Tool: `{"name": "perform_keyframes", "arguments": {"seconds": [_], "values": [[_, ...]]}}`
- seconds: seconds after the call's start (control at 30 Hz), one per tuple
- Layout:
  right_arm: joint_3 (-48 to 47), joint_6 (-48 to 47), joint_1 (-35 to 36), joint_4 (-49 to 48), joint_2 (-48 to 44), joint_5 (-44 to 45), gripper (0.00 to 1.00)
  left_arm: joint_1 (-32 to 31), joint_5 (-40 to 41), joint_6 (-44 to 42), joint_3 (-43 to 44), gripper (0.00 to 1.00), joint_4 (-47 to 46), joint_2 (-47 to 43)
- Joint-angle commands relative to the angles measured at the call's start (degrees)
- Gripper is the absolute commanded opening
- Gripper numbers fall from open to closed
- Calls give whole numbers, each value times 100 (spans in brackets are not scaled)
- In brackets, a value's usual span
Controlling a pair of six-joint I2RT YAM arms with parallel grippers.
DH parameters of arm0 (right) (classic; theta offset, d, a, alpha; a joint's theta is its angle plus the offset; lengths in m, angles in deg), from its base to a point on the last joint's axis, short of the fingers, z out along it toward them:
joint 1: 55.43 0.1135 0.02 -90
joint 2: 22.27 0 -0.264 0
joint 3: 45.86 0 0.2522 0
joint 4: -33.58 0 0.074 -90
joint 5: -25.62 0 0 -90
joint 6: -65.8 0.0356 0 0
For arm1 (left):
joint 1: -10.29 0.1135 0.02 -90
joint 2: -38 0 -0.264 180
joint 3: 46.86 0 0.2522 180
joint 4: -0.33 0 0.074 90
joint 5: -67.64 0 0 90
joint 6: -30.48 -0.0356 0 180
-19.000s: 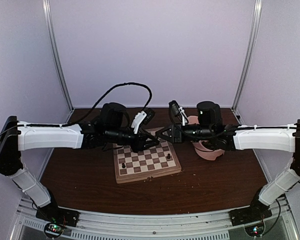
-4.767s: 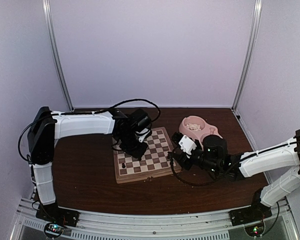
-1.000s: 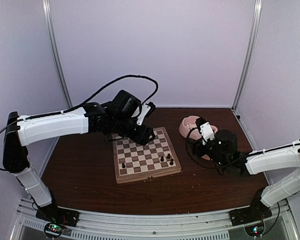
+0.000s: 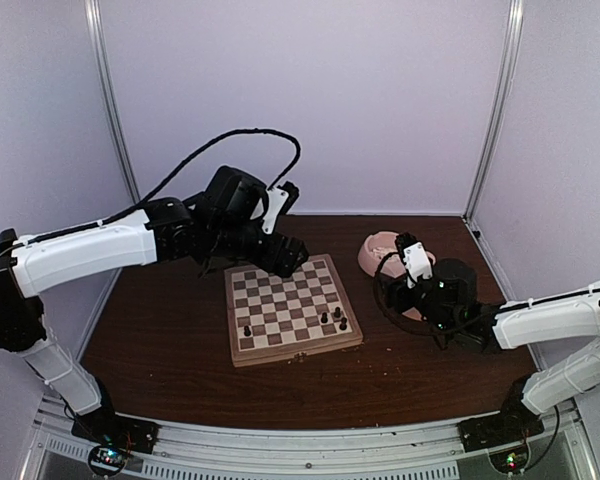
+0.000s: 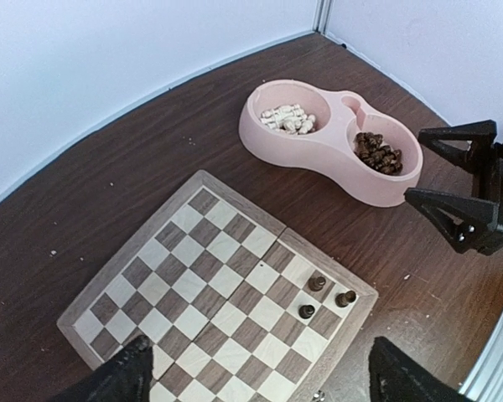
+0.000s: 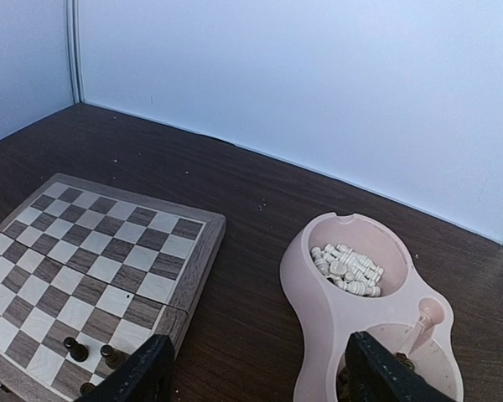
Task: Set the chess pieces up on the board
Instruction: Pick up the chess pile from the storage box.
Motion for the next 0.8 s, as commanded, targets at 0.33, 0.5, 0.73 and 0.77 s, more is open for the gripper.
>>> {"name": "perform_keyframes", "arguments": {"seconds": [0.33,0.5,0.73,0.77], "values": [[-169,378,-19,-51,51,854,100,31,818,2,143,98,-95,-98],[-220,310,-19,22,165,824,100,105,883,-28,69,98,-250,-218],[-162,298,-19,4,191,847,100,372,625,150,59,98,-184,-199],[-158,297,-19,15,206,847,100,431,554,238,99,98,-116,-162]]}}
